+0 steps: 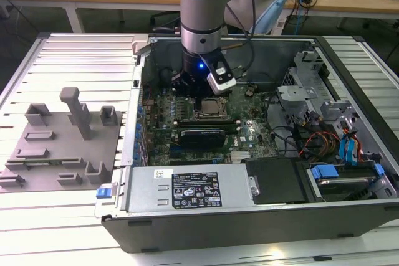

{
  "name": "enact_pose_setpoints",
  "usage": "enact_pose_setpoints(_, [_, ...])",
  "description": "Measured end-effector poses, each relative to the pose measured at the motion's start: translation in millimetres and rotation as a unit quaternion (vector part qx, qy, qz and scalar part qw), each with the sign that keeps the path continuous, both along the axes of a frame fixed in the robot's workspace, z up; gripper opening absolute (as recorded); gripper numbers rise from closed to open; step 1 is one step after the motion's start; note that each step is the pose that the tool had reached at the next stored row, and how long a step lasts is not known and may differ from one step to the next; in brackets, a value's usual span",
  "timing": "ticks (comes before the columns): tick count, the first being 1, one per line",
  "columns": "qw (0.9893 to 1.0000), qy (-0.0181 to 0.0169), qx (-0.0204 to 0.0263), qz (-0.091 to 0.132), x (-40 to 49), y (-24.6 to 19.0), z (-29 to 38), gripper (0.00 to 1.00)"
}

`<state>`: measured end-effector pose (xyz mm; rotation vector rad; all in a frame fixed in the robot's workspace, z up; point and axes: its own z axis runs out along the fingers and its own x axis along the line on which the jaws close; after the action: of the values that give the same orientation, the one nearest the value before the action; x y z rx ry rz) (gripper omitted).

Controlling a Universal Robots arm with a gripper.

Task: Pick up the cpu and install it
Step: 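Close the cpu cover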

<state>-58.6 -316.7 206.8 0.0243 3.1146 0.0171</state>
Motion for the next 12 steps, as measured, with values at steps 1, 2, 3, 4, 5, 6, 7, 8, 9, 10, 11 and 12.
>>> enact_pose_setpoints(1, [1.0000, -0.0001, 0.0000, 0.000, -0.5, 0.2, -0.3, 0.11])
enact_pose_setpoints(2, [1.0000, -0.0002, 0.0001, 0.000, -1.0, 0.4, -0.6, 0.11])
enact_pose_setpoints(3, [1.0000, -0.0005, 0.0001, 0.000, -1.9, 0.7, -1.3, 0.11])
enact_pose_setpoints(4, [1.0000, -0.0006, 0.0000, 0.000, -2.5, 0.8, -1.8, 0.11])
enact_pose_setpoints(5, [1.0000, -0.0007, 0.0000, 0.000, -2.7, 0.8, -2.1, 0.11])
enact_pose_setpoints(6, [1.0000, -0.0007, -0.0001, 0.000, -2.7, 0.8, -2.3, 0.11])
enact_pose_setpoints(7, [1.0000, -0.0012, -0.0001, 0.000, -2.8, 0.8, -2.8, 0.11])
enact_pose_setpoints(8, [1.0000, -0.0015, -0.0001, 0.000, -2.9, 0.9, -3.1, 0.11])
enact_pose_setpoints(9, [1.0000, -0.0018, 0.0000, 0.000, -3.0, 0.9, -3.4, 0.11])
enact_pose_setpoints(10, [1.0000, -0.0024, 0.0000, 0.000, -3.2, 0.8, -3.9, 0.11])
enact_pose_setpoints(11, [1.0000, -0.0028, 0.0000, 0.000, -3.3, 0.8, -4.0, 0.11])
enact_pose_setpoints(12, [1.0000, -0.0030, 0.0001, 0.000, -3.5, 0.9, -4.2, 0.11])
